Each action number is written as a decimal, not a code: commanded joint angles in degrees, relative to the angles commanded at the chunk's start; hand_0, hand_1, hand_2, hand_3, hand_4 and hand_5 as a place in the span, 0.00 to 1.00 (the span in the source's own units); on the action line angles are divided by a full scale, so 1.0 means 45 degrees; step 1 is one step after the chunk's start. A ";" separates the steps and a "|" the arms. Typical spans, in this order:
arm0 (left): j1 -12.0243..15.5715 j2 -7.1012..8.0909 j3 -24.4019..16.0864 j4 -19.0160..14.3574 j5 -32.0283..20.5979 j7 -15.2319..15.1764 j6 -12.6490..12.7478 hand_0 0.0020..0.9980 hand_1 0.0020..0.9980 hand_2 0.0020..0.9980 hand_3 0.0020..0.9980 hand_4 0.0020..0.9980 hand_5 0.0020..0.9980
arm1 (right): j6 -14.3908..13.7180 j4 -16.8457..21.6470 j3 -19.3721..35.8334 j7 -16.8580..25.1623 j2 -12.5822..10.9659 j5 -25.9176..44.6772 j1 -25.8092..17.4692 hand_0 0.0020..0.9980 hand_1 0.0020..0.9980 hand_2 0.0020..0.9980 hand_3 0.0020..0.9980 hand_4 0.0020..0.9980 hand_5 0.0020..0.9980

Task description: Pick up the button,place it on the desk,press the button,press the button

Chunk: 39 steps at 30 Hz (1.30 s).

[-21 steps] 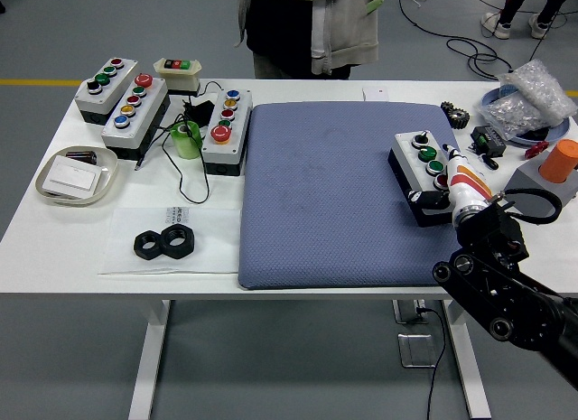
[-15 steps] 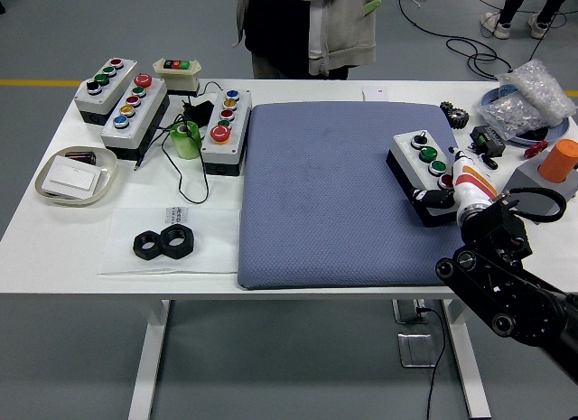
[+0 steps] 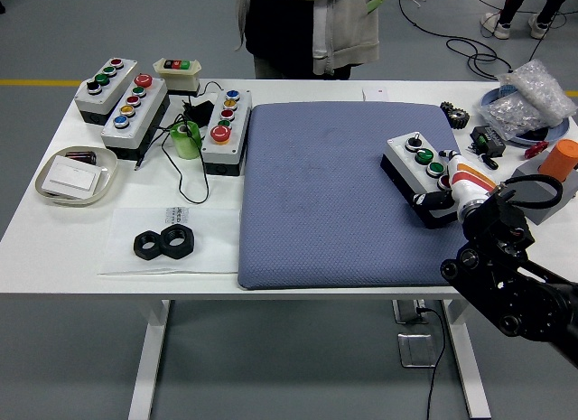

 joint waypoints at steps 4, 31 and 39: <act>-0.0010 0.0004 0.0008 -0.0001 -0.0012 -0.0004 0.0000 0.78 0.83 0.90 0.83 0.59 1.00 | 0.0228 0.0081 -0.0380 0.0289 -0.0281 0.0315 0.0155 0.64 0.48 0.50 0.64 0.85 0.14; 0.0061 -0.0036 -0.0123 0.0001 0.0210 0.0081 0.0009 0.78 0.82 0.90 0.82 0.59 1.00 | 0.2054 -0.0371 -0.3182 0.8651 -0.1460 0.1278 0.1661 0.57 0.48 0.47 0.59 0.80 0.08; 0.0074 -0.0024 -0.0162 -0.0003 0.0312 0.0111 0.0016 0.78 0.82 0.90 0.82 0.59 1.00 | 0.2503 -0.0698 -0.3684 1.0055 -0.1835 0.0860 0.2254 0.58 0.49 0.49 0.61 0.79 0.07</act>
